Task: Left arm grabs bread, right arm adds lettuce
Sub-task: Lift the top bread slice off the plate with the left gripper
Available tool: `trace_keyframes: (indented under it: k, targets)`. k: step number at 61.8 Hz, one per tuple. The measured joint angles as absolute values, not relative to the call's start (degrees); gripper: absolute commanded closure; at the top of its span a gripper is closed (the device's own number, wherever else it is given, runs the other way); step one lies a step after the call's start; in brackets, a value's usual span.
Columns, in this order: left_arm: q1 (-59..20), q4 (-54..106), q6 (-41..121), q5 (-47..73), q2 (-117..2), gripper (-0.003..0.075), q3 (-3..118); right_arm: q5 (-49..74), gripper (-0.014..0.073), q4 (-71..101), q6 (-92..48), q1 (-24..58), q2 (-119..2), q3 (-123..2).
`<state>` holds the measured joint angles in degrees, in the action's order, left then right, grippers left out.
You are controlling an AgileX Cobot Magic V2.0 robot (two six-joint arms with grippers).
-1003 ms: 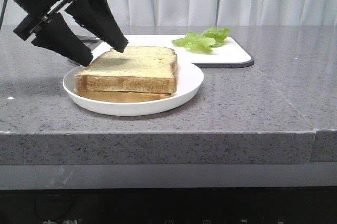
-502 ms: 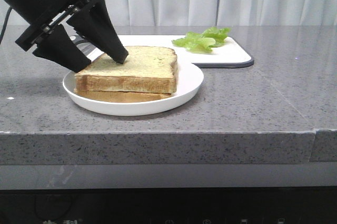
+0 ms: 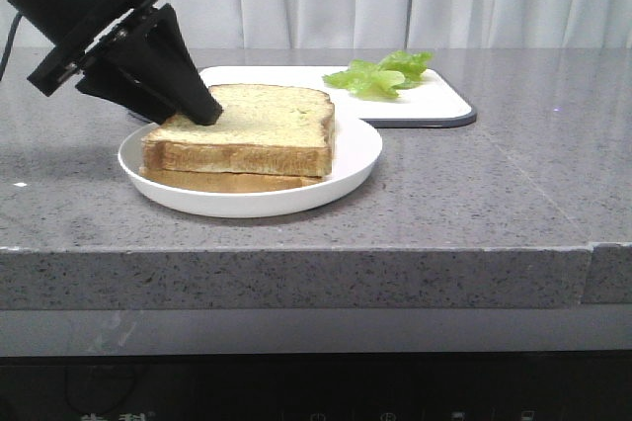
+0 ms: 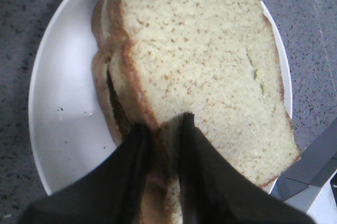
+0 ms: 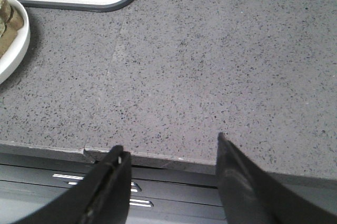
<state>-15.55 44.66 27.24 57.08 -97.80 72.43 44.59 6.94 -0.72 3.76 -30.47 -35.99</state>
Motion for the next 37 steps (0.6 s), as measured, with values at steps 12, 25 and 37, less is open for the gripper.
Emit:
trace_keyframes:
  k: [12, 25, 37]
  targets:
    - [-15.55, 45.15, 27.15, 58.24, -97.80, 0.0741, 73.51, 44.59, 0.0198, 6.94, -0.72, 3.76, -30.47, -35.99]
    - [-15.55, 45.99, 27.15, 61.88, -97.80, 0.0741, 77.56, 44.63, 0.0198, 6.94, -0.72, 3.76, -30.47, -35.99]
    - [-15.30, 46.43, 27.15, 63.67, -95.26, 0.0741, 79.07, 44.63, 0.0198, 6.94, -0.72, 3.76, -30.47, -35.99]
